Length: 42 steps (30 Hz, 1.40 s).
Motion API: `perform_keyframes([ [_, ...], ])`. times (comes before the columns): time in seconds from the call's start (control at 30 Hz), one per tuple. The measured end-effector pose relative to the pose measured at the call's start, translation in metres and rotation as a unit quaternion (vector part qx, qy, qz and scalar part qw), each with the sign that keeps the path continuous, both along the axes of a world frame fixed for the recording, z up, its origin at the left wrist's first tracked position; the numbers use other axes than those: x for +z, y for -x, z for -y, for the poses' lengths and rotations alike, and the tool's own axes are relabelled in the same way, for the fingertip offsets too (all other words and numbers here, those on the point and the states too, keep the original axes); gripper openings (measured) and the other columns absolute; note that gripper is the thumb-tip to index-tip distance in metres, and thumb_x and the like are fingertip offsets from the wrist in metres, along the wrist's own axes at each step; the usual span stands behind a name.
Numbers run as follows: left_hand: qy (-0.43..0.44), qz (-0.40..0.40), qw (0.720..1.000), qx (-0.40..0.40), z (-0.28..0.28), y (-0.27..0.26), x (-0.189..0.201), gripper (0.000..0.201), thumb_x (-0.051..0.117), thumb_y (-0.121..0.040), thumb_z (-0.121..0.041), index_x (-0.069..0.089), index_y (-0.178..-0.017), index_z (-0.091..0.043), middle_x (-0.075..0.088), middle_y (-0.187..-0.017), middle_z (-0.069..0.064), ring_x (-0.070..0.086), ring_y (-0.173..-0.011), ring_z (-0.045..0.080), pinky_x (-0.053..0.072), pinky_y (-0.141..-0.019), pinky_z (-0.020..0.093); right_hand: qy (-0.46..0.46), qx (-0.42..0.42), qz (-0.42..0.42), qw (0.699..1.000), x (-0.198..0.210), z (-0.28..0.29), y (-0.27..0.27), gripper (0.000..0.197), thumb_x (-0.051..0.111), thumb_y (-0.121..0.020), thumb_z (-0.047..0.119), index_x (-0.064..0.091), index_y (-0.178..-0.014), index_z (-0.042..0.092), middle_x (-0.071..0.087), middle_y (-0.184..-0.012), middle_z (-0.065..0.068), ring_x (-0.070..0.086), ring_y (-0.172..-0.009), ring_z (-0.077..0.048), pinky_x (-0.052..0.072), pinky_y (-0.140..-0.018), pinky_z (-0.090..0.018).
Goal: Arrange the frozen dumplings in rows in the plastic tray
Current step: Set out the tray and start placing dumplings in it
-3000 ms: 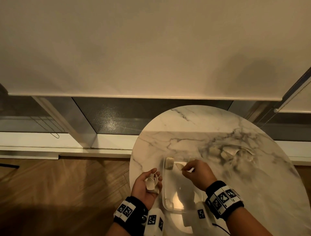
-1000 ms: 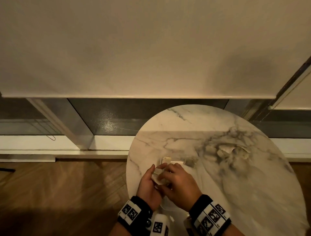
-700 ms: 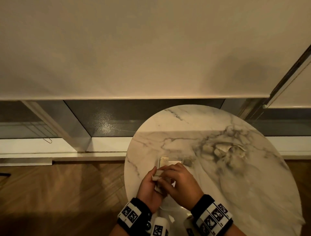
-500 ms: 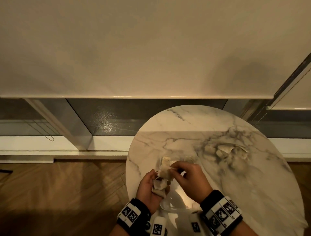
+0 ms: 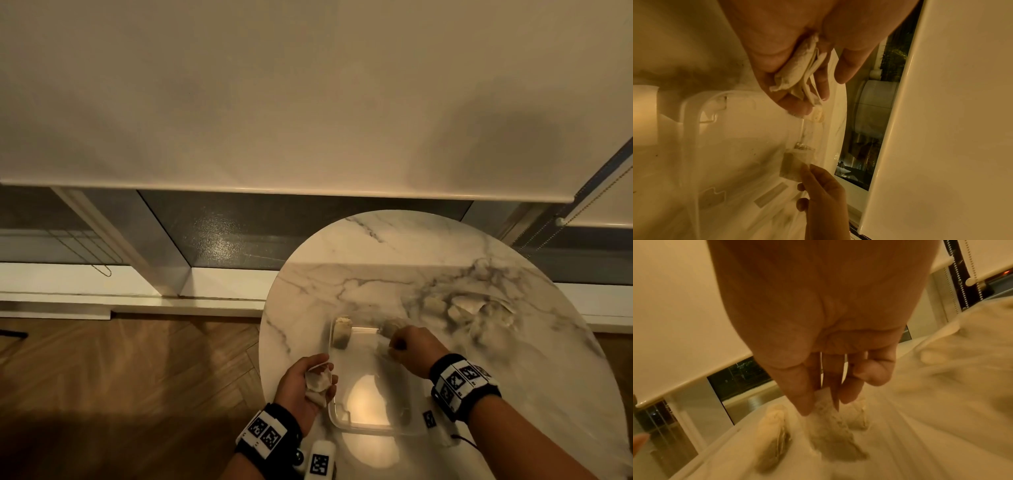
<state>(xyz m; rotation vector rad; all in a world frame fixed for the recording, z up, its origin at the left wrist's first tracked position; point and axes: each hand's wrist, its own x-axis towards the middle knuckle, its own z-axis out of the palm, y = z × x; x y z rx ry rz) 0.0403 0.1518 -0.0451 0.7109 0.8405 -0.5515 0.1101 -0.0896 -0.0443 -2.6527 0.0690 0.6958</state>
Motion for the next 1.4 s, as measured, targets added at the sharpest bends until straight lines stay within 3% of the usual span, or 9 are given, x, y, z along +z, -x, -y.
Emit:
perform_keyframes([
  [0.13, -0.005, -0.006, 1.0, 0.006, -0.001, -0.003, -0.001, 0.01, 0.069, -0.079, -0.012, 0.067, -0.081, -0.003, 0.064, -0.078, 0.01, 0.06, -0.067, 0.025, 0.047, -0.055, 0.03, 0.063, 0.022, -0.002, 0.998, -0.01, 0.001, -0.008, 0.015, 0.066, -0.088, 0.034, 0.076, -0.099, 0.031, 0.07, -0.102, 0.006, 0.064, -0.091, -0.013, 0.053, -0.083, -0.028],
  [0.33, -0.009, -0.012, 1.0, 0.013, 0.0, -0.004, 0.001, 0.01, 0.069, -0.078, -0.011, 0.067, -0.081, -0.002, 0.064, -0.078, 0.011, 0.059, -0.066, 0.026, 0.047, -0.054, 0.03, 0.146, 0.046, 0.051, 0.987, -0.007, 0.0, -0.024, 0.015, 0.06, -0.089, 0.027, 0.074, -0.094, 0.03, 0.07, -0.1, 0.003, 0.066, -0.091, -0.019, 0.052, -0.073, -0.03],
  [0.5, -0.016, -0.015, 1.0, 0.007, -0.002, -0.004, 0.004, 0.017, 0.074, -0.067, -0.014, 0.067, -0.079, -0.002, 0.064, -0.076, 0.01, 0.059, -0.065, 0.024, 0.044, -0.059, 0.03, 0.181, 0.059, 0.069, 0.979, -0.006, -0.002, -0.037, 0.017, 0.058, -0.09, 0.024, 0.07, -0.1, 0.03, 0.068, -0.107, 0.001, 0.066, -0.098, -0.022, 0.053, -0.079, -0.032],
  [0.63, -0.013, -0.015, 1.0, 0.023, -0.004, -0.004, 0.007, 0.016, 0.071, -0.07, -0.012, 0.067, -0.082, -0.002, 0.063, -0.079, 0.012, 0.059, -0.065, 0.025, 0.045, -0.057, 0.031, 0.203, 0.056, 0.088, 0.974, -0.005, -0.002, -0.041, 0.02, 0.052, -0.09, 0.021, 0.069, -0.1, 0.029, 0.067, -0.107, 0.001, 0.065, -0.098, -0.022, 0.054, -0.077, -0.033],
  [0.8, -0.011, -0.017, 1.0, 0.022, -0.008, -0.003, 0.006, 0.022, 0.075, -0.062, -0.014, 0.069, -0.079, -0.002, 0.064, -0.079, 0.011, 0.06, -0.065, 0.025, 0.042, -0.058, 0.029, 0.216, 0.038, 0.087, 0.972, -0.003, -0.003, -0.042, 0.021, 0.051, -0.089, 0.02, 0.067, -0.1, 0.028, 0.067, -0.104, 0.001, 0.064, -0.096, -0.023, 0.054, -0.076, -0.033],
  [1.07, 0.003, 0.003, 1.0, 0.008, -0.014, 0.0, 0.01, 0.02, 0.079, -0.053, -0.02, 0.076, -0.066, -0.007, 0.066, -0.072, 0.01, 0.06, -0.061, 0.022, 0.031, -0.063, 0.024, 0.195, 0.004, 0.099, 0.976, -0.003, 0.002, -0.038, 0.02, 0.055, -0.088, 0.031, 0.062, -0.107, 0.034, 0.067, -0.111, 0.002, 0.064, -0.102, -0.023, 0.055, -0.081, -0.035],
  [1.23, 0.024, 0.021, 0.999, 0.017, -0.012, 0.001, 0.021, 0.018, 0.077, -0.055, -0.019, 0.075, -0.068, -0.006, 0.068, -0.076, 0.01, 0.063, -0.066, 0.023, 0.038, -0.062, 0.023, 0.132, -0.043, 0.136, 0.981, 0.006, 0.006, -0.023, 0.029, 0.062, -0.085, 0.034, 0.06, -0.114, 0.032, 0.068, -0.109, 0.003, 0.063, -0.1, -0.021, 0.055, -0.079, -0.034],
  [1.33, 0.039, 0.023, 0.997, 0.058, -0.008, 0.001, 0.024, 0.022, 0.07, -0.067, -0.014, 0.072, -0.083, 0.0, 0.067, -0.086, 0.014, 0.064, -0.075, 0.027, 0.053, -0.062, 0.03, 0.039, -0.105, 0.156, 0.981, 0.017, 0.004, -0.005, 0.028, 0.065, -0.084, 0.037, 0.061, -0.111, 0.031, 0.066, -0.098, 0.006, 0.062, -0.089, -0.018, 0.054, -0.075, -0.032],
  [1.4, 0.055, 0.034, 0.996, 0.067, -0.005, 0.001, 0.029, 0.027, 0.071, -0.067, -0.013, 0.071, -0.089, 0.002, 0.067, -0.093, 0.017, 0.065, -0.08, 0.03, 0.056, -0.067, 0.033, -0.051, -0.132, 0.164, 0.976, 0.029, -0.005, 0.012, 0.021, 0.068, -0.086, 0.037, 0.063, -0.106, 0.032, 0.064, -0.09, 0.01, 0.061, -0.08, -0.012, 0.051, -0.068, -0.03],
])
